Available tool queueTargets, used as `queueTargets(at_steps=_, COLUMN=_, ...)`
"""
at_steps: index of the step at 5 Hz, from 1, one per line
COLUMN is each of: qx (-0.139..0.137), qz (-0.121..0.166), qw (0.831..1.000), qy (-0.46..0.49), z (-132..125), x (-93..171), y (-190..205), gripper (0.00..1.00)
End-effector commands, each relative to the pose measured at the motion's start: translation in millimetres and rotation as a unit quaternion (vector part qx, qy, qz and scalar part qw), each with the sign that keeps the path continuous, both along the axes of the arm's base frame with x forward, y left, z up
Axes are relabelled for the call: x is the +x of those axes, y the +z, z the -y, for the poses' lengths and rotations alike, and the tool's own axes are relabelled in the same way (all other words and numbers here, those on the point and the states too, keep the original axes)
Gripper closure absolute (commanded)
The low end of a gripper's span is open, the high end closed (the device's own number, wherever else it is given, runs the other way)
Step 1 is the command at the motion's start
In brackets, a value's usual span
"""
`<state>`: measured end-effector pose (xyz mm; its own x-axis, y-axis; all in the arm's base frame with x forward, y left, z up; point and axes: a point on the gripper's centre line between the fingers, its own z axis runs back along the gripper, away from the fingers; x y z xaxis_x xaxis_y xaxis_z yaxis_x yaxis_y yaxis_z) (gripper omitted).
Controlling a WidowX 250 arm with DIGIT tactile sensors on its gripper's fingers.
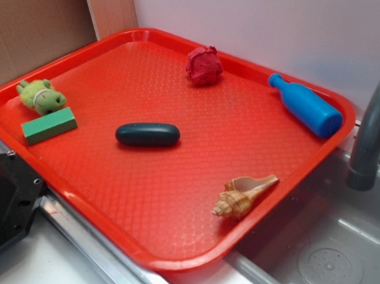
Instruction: Grab the red paper.
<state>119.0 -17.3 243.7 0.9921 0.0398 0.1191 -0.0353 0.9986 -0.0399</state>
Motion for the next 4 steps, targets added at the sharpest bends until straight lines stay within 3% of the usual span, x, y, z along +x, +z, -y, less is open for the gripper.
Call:
queueTargets(at_steps=1, qx=0.0, qz=0.0, qw=1.0, qy=0.0, z=0.0, x=0.0, y=0.0, gripper=0.0)
queueTargets(at_steps=2, qx=0.016, qz=0.055, qw=0.997, qy=-0.06, z=-3.4, x=50.0, y=-50.0, gripper=0.0)
queueTargets(at_steps=3, qx=0.03, qz=0.092, qw=0.992, qy=-0.083, z=-0.1, x=89.2, y=-47.5, gripper=0.0)
queueTargets(at_steps=4, qx=0.03, qz=0.092, qw=0.992, qy=-0.083, z=-0.1, x=89.2, y=-47.5, gripper=0.0)
